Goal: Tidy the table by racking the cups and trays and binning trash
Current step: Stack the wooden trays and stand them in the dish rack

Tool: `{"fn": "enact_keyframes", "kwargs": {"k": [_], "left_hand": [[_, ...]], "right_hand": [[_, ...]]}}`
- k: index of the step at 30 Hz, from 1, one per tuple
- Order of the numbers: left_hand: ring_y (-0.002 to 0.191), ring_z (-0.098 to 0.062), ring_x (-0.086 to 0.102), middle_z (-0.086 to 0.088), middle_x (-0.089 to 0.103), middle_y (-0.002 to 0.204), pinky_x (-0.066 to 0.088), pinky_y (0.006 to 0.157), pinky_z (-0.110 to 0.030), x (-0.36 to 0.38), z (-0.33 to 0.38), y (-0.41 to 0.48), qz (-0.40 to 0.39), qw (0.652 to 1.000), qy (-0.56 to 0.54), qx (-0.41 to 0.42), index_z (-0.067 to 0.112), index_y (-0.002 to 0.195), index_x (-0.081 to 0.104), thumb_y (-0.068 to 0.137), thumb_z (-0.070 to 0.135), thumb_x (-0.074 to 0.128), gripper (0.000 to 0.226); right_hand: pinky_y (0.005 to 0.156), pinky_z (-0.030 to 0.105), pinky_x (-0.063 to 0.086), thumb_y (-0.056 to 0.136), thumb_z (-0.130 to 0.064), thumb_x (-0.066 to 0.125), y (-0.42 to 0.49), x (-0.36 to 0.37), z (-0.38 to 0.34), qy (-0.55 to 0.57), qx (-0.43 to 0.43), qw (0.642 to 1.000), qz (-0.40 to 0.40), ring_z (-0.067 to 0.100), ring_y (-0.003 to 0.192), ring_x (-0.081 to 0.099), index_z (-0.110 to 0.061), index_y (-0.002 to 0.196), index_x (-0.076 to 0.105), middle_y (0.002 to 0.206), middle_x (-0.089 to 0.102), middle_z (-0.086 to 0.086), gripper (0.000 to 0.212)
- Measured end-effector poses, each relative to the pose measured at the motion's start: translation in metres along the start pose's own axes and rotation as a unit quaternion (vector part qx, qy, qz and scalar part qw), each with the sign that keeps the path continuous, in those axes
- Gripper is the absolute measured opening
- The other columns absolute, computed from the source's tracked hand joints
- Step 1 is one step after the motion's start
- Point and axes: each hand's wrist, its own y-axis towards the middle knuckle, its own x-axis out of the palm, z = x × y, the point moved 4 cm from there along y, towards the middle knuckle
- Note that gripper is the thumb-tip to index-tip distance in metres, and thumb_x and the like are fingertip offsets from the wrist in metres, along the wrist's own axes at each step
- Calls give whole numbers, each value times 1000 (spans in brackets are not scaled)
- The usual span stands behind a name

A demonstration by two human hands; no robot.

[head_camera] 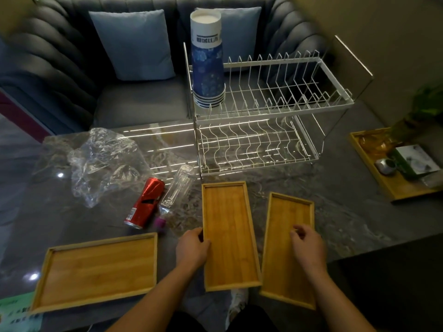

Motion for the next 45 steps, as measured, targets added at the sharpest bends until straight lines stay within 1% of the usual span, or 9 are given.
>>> {"fn": "enact_keyframes", "kwargs": {"k": [3,5,8,17,22,28,31,37,45], "left_hand": [[81,-10,66,5,70,95,55,76,-32,0,-2,3,-11,1000,-2,0,23,109,70,90,26,64,20],[76,-5,63,10,66,87,51,68,-26,0,-2,4,-18,1000,-2,7,24,107,70,90,27,64,19],[78,-8,64,10,65,87,51,69,-27,0,-1,4,-22,1000,0,10,25,103,68,89,26,64,15],[73,3,61,18,62,78,45,61,-17,0,1,3,-21,1000,-9,17,39,88,57,89,25,64,16],[76,2,63,16,65,85,46,63,-19,-1,-1,3,-22,1000,-10,19,33,101,66,89,27,64,13],[79,-2,64,6,74,101,48,65,-21,0,-2,3,-14,1000,-18,13,26,112,70,88,30,66,24],[92,-9,68,4,74,109,56,83,-32,0,-6,2,-29,997,-71,-3,24,120,68,89,30,67,32],[104,-17,67,-3,71,119,55,93,-46,-2,-16,-1,-36,984,-171,-33,18,132,61,92,20,66,40],[96,-21,68,-3,69,107,61,78,-45,-3,-19,-5,-56,955,-273,-98,20,131,60,93,13,63,38]], "right_hand": [[81,41,50,92,-20,62,6,-17,33,-55,7,997,45,26,96,62,-13,115,67,109,64,10,24],[70,39,51,89,-26,66,8,-22,48,-92,21,992,79,20,80,59,-25,96,63,92,58,2,8],[53,30,40,87,-42,66,11,-19,64,-139,70,987,36,8,63,50,-34,74,42,74,49,-9,29],[67,37,55,91,-34,63,10,-15,70,-108,97,988,-54,13,73,61,-29,89,56,84,60,-3,10],[63,34,46,97,-27,56,13,-38,56,-92,83,992,6,14,72,57,-15,105,64,81,57,-3,16],[68,36,46,99,-26,53,12,-52,19,20,35,999,19,13,78,58,-17,111,67,85,59,-7,21],[62,29,43,98,-22,54,5,-30,-11,50,-14,999,-15,7,77,58,-16,107,70,84,63,-9,19],[77,37,53,96,-22,57,-14,30,-56,-49,-82,993,-75,15,82,61,-17,98,70,88,67,-2,13],[80,32,51,95,-26,58,-30,55,-76,-119,-103,987,-39,11,84,58,-21,100,67,97,59,-4,12]]}}
